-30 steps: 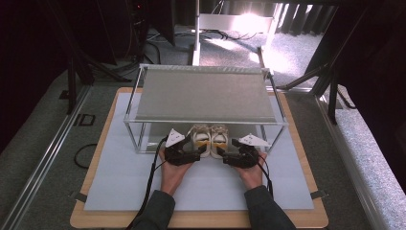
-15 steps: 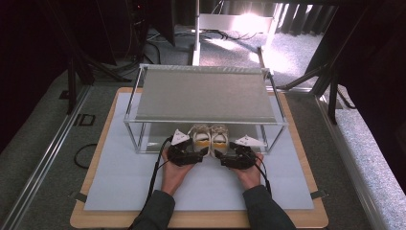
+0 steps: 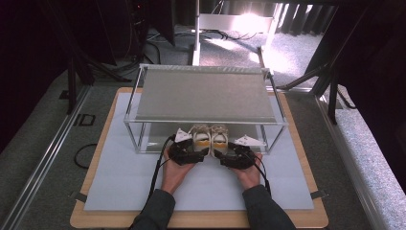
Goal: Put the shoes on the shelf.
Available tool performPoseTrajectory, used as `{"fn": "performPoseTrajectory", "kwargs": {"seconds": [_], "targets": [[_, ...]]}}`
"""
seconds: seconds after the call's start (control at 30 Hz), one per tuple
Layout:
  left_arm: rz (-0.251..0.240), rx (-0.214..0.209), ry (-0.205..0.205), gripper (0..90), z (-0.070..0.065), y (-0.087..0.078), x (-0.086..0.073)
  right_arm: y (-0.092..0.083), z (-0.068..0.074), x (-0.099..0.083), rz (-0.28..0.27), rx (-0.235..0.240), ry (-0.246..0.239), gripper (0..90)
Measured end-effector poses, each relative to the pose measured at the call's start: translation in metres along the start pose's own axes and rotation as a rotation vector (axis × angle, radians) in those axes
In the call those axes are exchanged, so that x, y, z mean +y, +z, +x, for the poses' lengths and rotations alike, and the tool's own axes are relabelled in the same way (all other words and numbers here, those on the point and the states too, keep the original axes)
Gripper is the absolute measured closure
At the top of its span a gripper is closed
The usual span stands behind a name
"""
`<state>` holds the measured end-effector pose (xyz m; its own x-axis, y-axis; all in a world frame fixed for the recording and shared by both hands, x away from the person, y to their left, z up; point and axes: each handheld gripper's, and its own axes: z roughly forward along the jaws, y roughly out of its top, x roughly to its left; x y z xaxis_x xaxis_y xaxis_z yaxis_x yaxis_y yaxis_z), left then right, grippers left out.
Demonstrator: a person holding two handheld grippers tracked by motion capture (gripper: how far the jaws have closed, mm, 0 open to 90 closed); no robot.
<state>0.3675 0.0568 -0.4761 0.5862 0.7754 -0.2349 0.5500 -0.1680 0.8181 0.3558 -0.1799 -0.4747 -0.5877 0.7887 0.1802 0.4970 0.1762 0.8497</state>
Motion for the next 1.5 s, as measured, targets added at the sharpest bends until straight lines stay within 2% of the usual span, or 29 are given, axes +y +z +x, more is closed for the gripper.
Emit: {"fn": "performPoseTrajectory", "kwargs": {"seconds": [0.37,0.8,0.83,1.2,1.23,1.33,1.47,1.5], "targets": [[0.004,0.001,0.012,20.0,0.001,0.002,0.002,0.002,-0.002,0.002,-0.002,-0.004,0.002,27.9],[-0.004,-0.001,-0.034,20.7,0.006,0.006,0.01,0.008,-0.005,0.011,-0.009,-0.017,0.001,28.2],[-0.002,-0.001,-0.009,20.7,0.009,0.007,0.011,0.009,-0.005,0.012,-0.007,-0.018,0.001,28.2],[-0.007,0.011,-0.011,20.8,0.016,0.014,0.018,0.019,-0.01,0.019,-0.006,-0.04,-0.002,28.4],[-0.009,0.012,-0.025,20.8,0.017,0.016,0.019,0.02,-0.01,0.02,-0.006,-0.041,-0.001,28.4],[-0.002,0.021,-0.012,21.0,0.019,0.018,0.02,0.023,-0.01,0.021,0.001,-0.05,0.009,28.4],[0.019,0.044,-0.001,21.2,0.018,0.023,0.019,0.028,-0.012,0.02,0.008,-0.057,-0.015,28.8],[0.018,0.049,0.014,21.3,0.018,0.023,0.019,0.029,-0.012,0.018,0.011,-0.062,-0.024,28.8]]}}
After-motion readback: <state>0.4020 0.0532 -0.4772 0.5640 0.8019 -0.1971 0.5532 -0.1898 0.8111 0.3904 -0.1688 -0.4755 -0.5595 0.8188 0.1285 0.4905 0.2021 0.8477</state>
